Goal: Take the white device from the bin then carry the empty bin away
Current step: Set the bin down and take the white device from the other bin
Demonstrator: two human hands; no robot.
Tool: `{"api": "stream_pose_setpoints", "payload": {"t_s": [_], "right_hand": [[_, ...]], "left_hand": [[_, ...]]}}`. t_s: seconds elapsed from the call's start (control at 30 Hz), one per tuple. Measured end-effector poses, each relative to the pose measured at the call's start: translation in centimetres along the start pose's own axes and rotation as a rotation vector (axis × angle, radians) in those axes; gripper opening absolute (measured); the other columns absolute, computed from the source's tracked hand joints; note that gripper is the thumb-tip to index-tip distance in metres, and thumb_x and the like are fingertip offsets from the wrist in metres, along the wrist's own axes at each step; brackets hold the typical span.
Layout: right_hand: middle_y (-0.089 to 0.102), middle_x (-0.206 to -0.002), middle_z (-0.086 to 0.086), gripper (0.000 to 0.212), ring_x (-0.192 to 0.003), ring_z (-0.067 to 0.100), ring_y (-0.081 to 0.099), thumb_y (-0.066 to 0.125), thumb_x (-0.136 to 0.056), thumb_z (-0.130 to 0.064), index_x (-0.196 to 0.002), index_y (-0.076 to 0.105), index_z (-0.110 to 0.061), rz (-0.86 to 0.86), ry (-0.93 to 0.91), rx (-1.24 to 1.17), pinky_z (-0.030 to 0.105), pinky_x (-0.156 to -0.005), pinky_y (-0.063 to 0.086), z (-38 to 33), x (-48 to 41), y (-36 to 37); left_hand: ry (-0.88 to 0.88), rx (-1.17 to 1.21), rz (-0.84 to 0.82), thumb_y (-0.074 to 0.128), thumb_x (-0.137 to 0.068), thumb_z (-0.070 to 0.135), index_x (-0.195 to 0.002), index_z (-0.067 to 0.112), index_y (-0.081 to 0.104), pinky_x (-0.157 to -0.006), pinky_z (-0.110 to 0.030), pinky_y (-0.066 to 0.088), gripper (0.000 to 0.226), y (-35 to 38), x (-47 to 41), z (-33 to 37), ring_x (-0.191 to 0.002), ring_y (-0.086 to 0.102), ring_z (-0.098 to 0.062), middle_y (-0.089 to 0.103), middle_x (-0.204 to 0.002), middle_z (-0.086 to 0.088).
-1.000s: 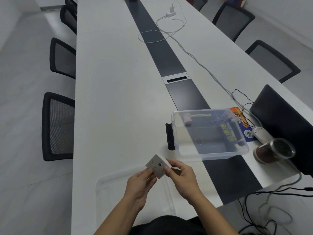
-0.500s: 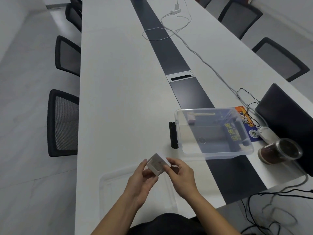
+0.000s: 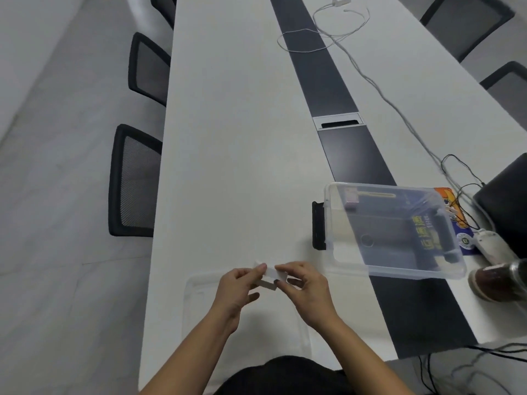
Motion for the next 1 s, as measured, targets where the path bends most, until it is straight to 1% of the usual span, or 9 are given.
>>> {"api": "stream_pose_setpoints", "payload": {"t_s": [0.1,0.2,0.27,0.33,0.4,0.47,0.57,0.67,1.0], "right_hand": [[0.063,-0.106,-0.014,0.038,-0.102,0.001,0.065,0.073,-0.085,-0.005,-0.103,0.073,-0.039,-0.07,0.011,-0.011,0.027,-0.09,0.057,0.5,-1.3,1.8],[0.062,-0.114,-0.017,0.036,-0.109,-0.002,0.06,0.071,-0.087,-0.009,-0.118,0.072,-0.029,-0.123,-0.028,0.075,0.029,-0.095,0.054,0.6,-2.5,3.6],[0.055,-0.135,-0.012,0.051,-0.123,-0.001,0.052,0.069,-0.09,-0.022,-0.139,0.056,-0.027,-0.186,-0.03,0.21,0.03,-0.107,0.044,1.1,-3.2,4.9],[0.033,-0.159,-0.001,0.071,-0.146,0.015,0.032,0.062,-0.092,-0.039,-0.155,0.032,-0.027,-0.306,0.03,0.444,0.033,-0.119,0.028,3.0,-3.6,6.2],[0.007,-0.168,0.01,0.084,-0.155,0.03,0.006,0.054,-0.093,-0.053,-0.16,0.011,-0.027,-0.441,0.092,0.758,0.043,-0.124,0.01,5.6,-3.5,6.9],[-0.01,-0.168,0.012,0.093,-0.153,0.038,-0.011,0.052,-0.09,-0.059,-0.16,-0.002,-0.029,-0.541,0.129,0.935,0.05,-0.123,0.0,7.7,-3.1,7.2],[-0.021,-0.166,0.01,0.101,-0.152,0.039,-0.019,0.053,-0.087,-0.062,-0.158,-0.012,-0.033,-0.576,0.122,0.979,0.052,-0.122,-0.003,8.9,-2.7,7.3],[-0.024,-0.166,0.009,0.101,-0.151,0.038,-0.022,0.051,-0.087,-0.063,-0.157,-0.016,-0.034,-0.58,0.115,0.985,0.052,-0.121,-0.005,9.2,-2.7,7.4],[-0.031,-0.163,0.007,0.1,-0.148,0.038,-0.03,0.048,-0.087,-0.064,-0.155,-0.022,-0.038,-0.603,0.144,0.981,0.053,-0.12,-0.01,10.0,-2.7,7.6]], "left_hand": [[-0.04,0.038,0.038,0.079,-0.075,0.036,-0.118,0.005,0.06,-0.076,-0.039,0.054,0.057,-1.4,-1.2,-1.2,-0.095,0.067,-0.022,0.07,-0.094,-0.006],[-0.05,0.035,0.073,0.071,-0.076,0.031,-0.12,0.012,0.059,-0.081,-0.041,0.053,0.05,-2.4,-2.6,-1.5,-0.098,0.065,-0.022,0.068,-0.102,-0.006],[-0.038,0.029,0.113,0.069,-0.084,0.027,-0.121,0.016,0.058,-0.09,-0.044,0.052,0.04,-3.2,-3.7,-1.0,-0.107,0.064,-0.022,0.068,-0.114,-0.007],[-0.018,0.016,0.16,0.067,-0.087,0.025,-0.119,0.021,0.057,-0.093,-0.042,0.05,0.033,-4.5,-5.2,-0.2,-0.11,0.062,-0.021,0.066,-0.119,-0.005],[-0.001,-0.003,0.195,0.067,-0.088,0.025,-0.113,0.026,0.057,-0.086,-0.037,0.047,0.028,-6.0,-6.9,0.7,-0.106,0.06,-0.018,0.065,-0.119,-0.003],[0.003,-0.013,0.209,0.067,-0.089,0.023,-0.117,0.024,0.056,-0.082,-0.035,0.045,0.03,-7.3,-8.6,1.5,-0.102,0.059,-0.017,0.064,-0.121,-0.004],[-0.002,-0.028,0.202,0.064,-0.093,0.021,-0.13,0.017,0.054,-0.081,-0.036,0.046,0.038,-8.5,-11.1,2.5,-0.098,0.059,-0.016,0.062,-0.122,-0.006],[-0.011,-0.044,0.192,0.061,-0.095,0.028,-0.137,0.016,0.054,-0.078,-0.035,0.048,0.044,-9.2,-13.3,3.0,-0.105,0.061,-0.021,0.064,-0.126,-0.008],[0.039,-0.091,0.191,0.058,-0.097,0.033,-0.136,0.017,0.056,-0.087,-0.035,0.047,0.042,-9.1,-15.2,3.3,-0.109,0.059,-0.016,0.063,-0.134,-0.004]]}}
Point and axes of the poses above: each hand's wrist, its own x-axis away from the middle knuckle, its own y-axis out of the palm, z = x × y, the point moved 9 cm from there along -x, towards the middle knuckle
